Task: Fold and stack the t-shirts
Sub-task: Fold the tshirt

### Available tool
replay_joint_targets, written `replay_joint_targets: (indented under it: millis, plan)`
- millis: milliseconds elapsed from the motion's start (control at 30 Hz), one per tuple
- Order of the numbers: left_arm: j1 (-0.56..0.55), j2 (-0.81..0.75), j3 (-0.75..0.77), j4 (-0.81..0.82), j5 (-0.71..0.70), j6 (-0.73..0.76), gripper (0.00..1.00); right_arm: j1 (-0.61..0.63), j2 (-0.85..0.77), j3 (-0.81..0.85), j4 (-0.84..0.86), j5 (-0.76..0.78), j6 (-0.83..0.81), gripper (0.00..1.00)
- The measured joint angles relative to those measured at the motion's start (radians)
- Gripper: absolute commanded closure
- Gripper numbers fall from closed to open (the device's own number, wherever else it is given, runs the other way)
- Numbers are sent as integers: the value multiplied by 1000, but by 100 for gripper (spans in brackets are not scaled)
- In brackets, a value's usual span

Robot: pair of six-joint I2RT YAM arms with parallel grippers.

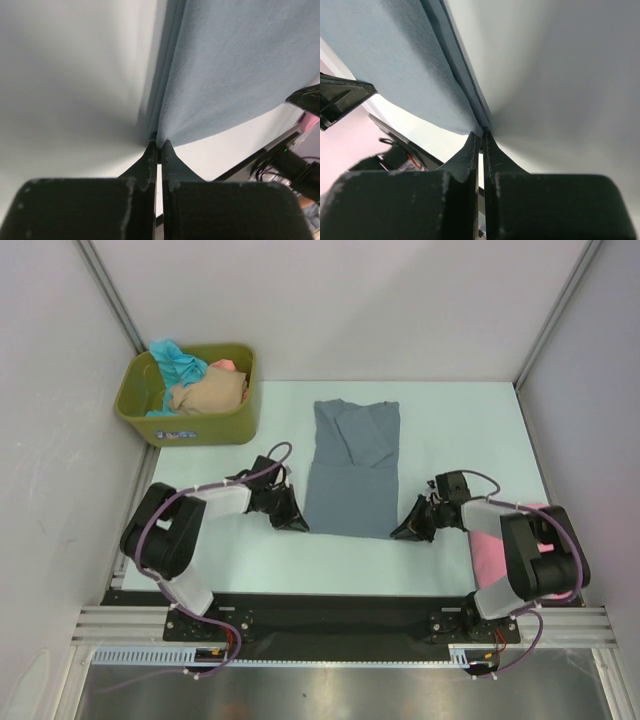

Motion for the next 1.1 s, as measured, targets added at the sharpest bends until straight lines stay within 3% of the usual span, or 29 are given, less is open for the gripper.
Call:
replay_joint_targets:
  millis: [333,533,733,1100]
  plan:
    - [-227,-319,-294,-11,-101,-168,100,75,-445,-239,-177,53,25,100]
    - [-297,-430,-334,-95,-147,-257,99,95,-601,-261,-291,57,37,100]
    - [-282,-390,-159,-231,-215,-239,100,56,-448,-133,-343,54,-3,100]
    - [-89,-83,259,-333,-251,-113,100,-8,13,342,-359,50,-151,100]
